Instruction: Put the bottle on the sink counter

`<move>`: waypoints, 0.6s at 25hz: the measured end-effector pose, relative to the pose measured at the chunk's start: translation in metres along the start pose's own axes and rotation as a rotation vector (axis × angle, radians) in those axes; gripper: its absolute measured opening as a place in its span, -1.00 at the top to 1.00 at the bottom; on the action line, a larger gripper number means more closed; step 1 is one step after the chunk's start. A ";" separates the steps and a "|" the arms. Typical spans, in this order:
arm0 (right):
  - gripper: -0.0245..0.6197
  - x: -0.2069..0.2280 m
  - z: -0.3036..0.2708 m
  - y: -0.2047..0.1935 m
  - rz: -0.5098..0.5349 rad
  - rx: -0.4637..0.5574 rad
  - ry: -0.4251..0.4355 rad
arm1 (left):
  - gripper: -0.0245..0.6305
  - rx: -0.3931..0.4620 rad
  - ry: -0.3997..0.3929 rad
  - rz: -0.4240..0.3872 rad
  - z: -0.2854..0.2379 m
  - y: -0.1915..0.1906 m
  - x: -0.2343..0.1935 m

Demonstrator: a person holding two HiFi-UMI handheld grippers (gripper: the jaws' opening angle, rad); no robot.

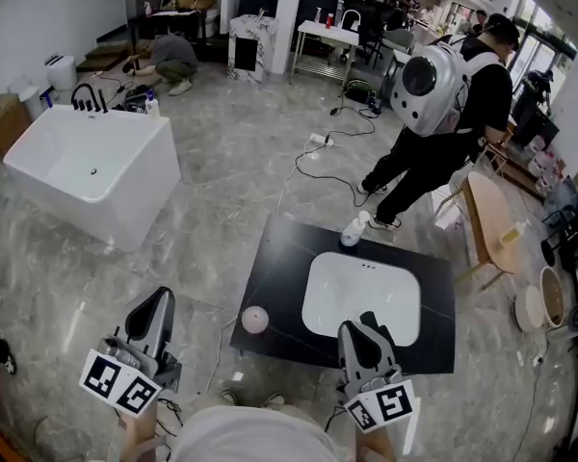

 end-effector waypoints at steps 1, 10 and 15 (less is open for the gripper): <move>0.89 0.003 0.001 0.001 0.001 0.001 -0.003 | 0.88 0.009 0.018 0.002 0.003 0.002 0.000; 0.89 0.001 -0.008 0.001 -0.025 -0.010 0.033 | 0.88 0.000 0.040 0.005 0.002 -0.001 0.004; 0.89 0.000 -0.016 0.004 -0.024 0.003 0.067 | 0.88 -0.010 0.042 0.024 -0.001 -0.006 0.005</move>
Point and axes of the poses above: the fingertips, and each gripper's own axes: z backward along the fingers, x to its right, y out of its top, the point moved 10 cm from there along z, backward along the fingers, and after that the axes turned 15 degrees about z, right-handed, at the moved point
